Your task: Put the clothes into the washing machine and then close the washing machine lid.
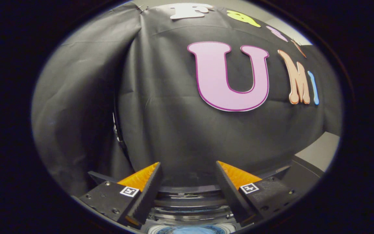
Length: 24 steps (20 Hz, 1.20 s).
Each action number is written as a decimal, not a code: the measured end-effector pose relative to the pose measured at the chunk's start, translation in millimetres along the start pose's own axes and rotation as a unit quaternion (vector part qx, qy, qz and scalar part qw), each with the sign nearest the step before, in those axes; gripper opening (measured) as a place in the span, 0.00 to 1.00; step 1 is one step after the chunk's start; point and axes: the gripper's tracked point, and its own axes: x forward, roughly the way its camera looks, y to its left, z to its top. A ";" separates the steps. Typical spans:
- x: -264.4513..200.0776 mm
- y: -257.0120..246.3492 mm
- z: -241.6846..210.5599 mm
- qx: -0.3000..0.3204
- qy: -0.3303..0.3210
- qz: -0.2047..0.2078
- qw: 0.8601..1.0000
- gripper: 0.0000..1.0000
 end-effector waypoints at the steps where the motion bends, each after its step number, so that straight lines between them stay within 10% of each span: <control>1: -1.1 0.8 -0.4 0.000 0.000 -0.003 1.000 0.97; 24: -16.6 -2.9 8.8 0.001 -0.046 -0.003 0.999 0.98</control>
